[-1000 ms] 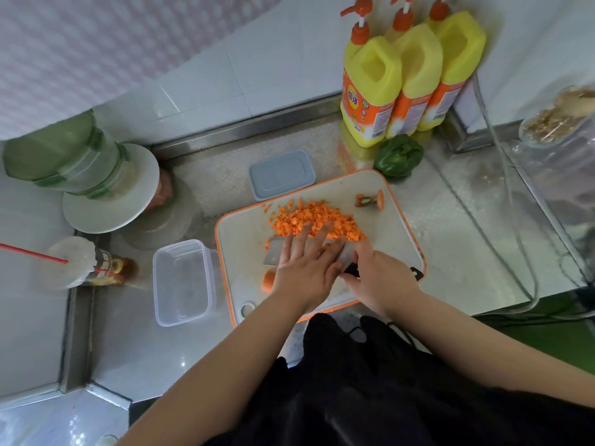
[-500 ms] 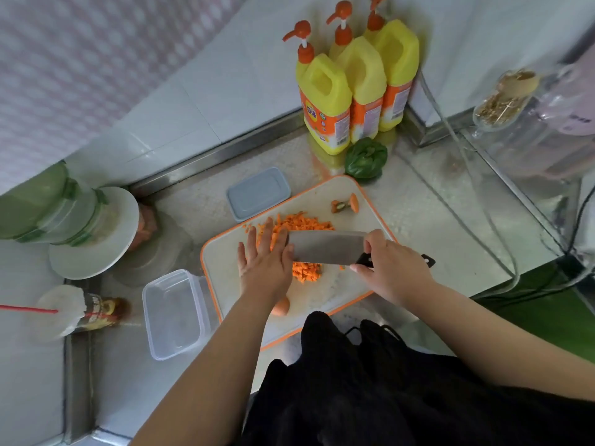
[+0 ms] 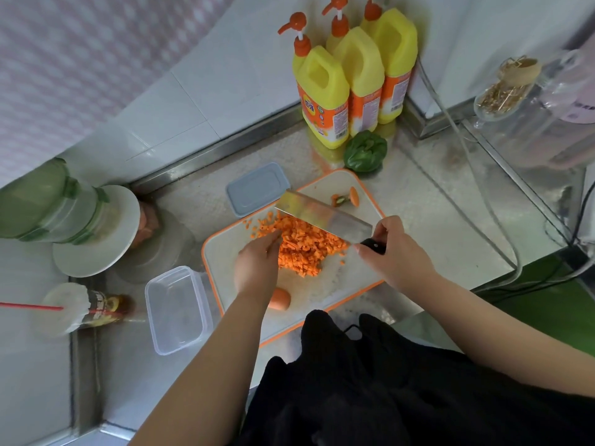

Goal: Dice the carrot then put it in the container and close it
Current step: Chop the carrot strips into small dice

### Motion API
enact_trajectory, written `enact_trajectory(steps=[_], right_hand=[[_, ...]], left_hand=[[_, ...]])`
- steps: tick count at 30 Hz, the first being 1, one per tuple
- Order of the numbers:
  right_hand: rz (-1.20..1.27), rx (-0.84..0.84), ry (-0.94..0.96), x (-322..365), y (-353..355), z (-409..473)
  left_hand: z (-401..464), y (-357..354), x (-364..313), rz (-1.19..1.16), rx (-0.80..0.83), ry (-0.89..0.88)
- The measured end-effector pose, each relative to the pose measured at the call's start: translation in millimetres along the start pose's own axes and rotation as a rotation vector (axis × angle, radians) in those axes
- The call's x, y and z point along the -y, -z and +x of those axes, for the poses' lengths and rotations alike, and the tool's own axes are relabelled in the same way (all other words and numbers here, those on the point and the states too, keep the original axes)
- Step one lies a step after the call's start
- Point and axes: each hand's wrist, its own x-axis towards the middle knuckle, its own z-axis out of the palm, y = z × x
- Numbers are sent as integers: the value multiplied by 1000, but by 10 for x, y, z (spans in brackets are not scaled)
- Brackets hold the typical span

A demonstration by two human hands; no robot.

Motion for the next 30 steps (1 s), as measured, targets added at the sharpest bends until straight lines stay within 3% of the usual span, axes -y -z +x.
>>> enact_trajectory(steps=[7, 12, 16, 20, 23, 26, 30], right_hand=[[8, 163, 117, 194, -146, 34], [-186, 260, 199, 303, -355, 106], [-457, 356, 312, 410, -616, 117], [-645, 545, 362, 461, -867, 89], [-705, 649, 325, 454, -993, 47], [-695, 657, 288, 449, -1065, -25], [-758, 655, 298, 435, -1109, -94]], left_hand=[[-30, 94, 132, 0, -130, -65], [-319, 25, 505, 31, -262, -104], [-661, -163, 817, 203, -176, -180], [-799, -325, 943, 221, -55, -133], [-799, -356, 975, 214, -82, -172], [-797, -376, 1005, 226, -169, -260], [-786, -410, 1025, 219, -181, -242]])
